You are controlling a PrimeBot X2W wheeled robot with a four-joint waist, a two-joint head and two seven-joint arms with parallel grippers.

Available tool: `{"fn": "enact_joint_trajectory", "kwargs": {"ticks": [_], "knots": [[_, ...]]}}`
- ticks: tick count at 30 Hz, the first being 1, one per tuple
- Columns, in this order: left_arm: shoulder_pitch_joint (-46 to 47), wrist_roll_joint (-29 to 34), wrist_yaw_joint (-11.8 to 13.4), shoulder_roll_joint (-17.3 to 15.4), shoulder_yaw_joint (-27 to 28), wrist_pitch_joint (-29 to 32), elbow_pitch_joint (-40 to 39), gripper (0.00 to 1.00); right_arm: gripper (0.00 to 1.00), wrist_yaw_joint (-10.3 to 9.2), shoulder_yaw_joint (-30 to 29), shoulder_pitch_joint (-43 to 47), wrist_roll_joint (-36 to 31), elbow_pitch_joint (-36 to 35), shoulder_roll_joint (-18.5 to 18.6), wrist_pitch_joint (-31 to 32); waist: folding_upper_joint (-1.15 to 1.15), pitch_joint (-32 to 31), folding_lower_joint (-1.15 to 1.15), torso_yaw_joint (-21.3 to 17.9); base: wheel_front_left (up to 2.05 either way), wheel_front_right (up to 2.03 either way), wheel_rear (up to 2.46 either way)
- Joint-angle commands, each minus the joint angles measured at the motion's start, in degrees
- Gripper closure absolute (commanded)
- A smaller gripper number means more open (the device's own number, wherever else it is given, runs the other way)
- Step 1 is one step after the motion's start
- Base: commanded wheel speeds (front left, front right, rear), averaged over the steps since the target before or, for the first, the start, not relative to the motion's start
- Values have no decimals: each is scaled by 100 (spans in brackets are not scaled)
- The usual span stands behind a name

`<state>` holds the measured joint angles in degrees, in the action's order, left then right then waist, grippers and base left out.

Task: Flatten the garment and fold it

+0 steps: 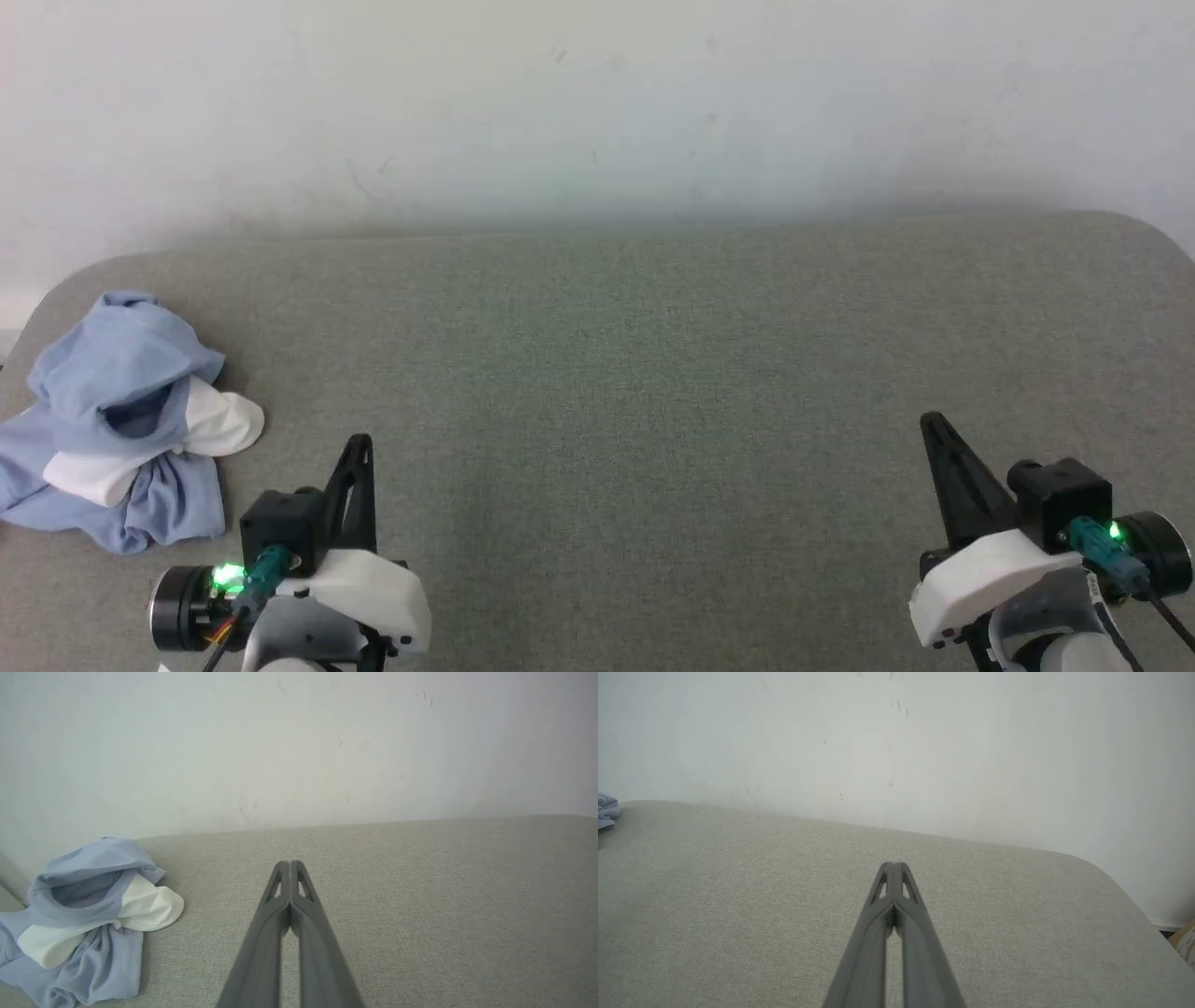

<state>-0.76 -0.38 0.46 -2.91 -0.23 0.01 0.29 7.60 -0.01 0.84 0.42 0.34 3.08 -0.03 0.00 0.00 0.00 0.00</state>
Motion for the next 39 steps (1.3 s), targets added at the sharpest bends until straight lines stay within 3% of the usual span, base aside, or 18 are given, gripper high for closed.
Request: {"fn": "enact_joint_trajectory", "kwargs": {"ticks": [1, 39], "knots": [[76, 38, -46, 3, 23, -1, -29, 100, 100, -11, 1, -84, -42, -34, -21, 3, 0, 0, 0, 0, 0, 0, 0], [76, 38, -46, 3, 23, -1, -29, 100, 100, -11, 1, -84, -42, -34, -21, 3, 0, 0, 0, 0, 0, 0, 0]]}}
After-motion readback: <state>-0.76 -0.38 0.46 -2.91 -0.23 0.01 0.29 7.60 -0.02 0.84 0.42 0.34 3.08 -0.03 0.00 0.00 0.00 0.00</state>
